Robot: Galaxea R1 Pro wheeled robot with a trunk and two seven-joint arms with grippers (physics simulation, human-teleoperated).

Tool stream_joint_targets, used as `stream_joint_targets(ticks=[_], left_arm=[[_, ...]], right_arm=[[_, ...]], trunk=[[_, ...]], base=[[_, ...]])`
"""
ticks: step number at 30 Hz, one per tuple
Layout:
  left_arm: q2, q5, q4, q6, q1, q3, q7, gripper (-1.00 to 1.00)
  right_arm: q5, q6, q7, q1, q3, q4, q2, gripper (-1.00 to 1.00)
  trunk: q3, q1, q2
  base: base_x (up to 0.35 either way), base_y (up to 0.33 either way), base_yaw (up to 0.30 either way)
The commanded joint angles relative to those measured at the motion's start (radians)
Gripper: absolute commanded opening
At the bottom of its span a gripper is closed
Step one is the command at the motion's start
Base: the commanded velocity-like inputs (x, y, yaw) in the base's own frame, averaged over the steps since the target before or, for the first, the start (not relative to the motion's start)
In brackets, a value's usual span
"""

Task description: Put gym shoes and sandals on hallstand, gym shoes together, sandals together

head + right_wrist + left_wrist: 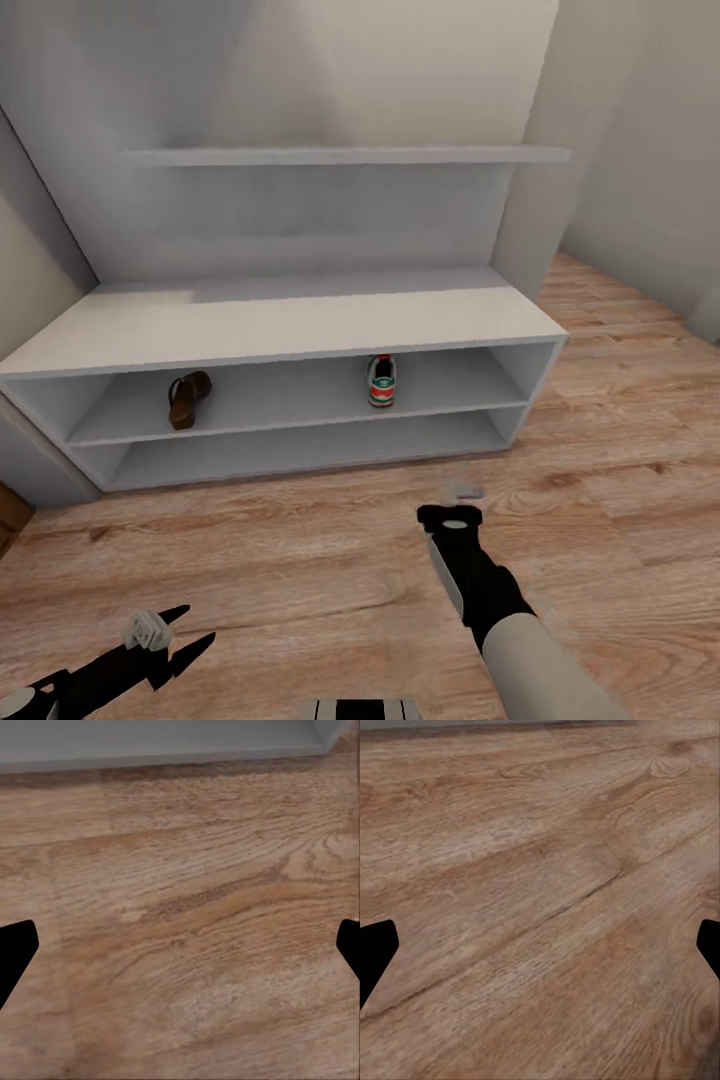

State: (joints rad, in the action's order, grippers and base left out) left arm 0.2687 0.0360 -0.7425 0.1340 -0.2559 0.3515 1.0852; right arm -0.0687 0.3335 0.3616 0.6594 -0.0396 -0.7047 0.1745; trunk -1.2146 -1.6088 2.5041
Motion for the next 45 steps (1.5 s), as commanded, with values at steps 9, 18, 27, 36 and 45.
stream_joint_targets(ticks=[9, 18, 27, 36, 45], left_arm=[[-0.004, 0.005, 0.001, 0.009, 0.0, 0.001, -0.031, 1.0], [-0.007, 0.01, 0.002, 0.009, 0.0, 0.0, -0.05, 1.0], [-0.009, 0.009, 0.002, 0.009, 0.0, -0.002, -0.121, 1.0], [-0.007, 0.01, -0.01, 0.0, 0.004, -0.003, -0.177, 1.0], [-0.007, 0.01, -0.024, -0.004, 0.005, -0.001, -0.165, 1.0]], right_arm=[[-0.011, -0.189, -0.068, -0.065, -0.006, 0.088, -0.064, 1.0], [-0.006, -0.319, -0.495, -0.073, -0.001, 0.169, -0.257, 1.0], [-0.006, -0.351, -0.711, -0.101, 0.001, 0.201, -0.34, 1.0], [-0.002, -0.429, -0.777, -0.125, -0.011, 0.26, -0.373, 1.0], [0.0, -0.433, -0.787, -0.123, -0.01, 0.273, -0.351, 1.0]], trunk=[[0.007, 0.0, 0.0], [0.015, 0.0, 0.0], [0.022, 0.0, 0.0], [0.024, 0.0, 0.0], [0.024, 0.0, 0.0]], base=[[0.0, 0.0, -0.275], [0.0, 0.0, -0.268], [0.0, 0.0, -0.19], [0.0, 0.0, -0.027], [0.0, 0.0, 0.0]])
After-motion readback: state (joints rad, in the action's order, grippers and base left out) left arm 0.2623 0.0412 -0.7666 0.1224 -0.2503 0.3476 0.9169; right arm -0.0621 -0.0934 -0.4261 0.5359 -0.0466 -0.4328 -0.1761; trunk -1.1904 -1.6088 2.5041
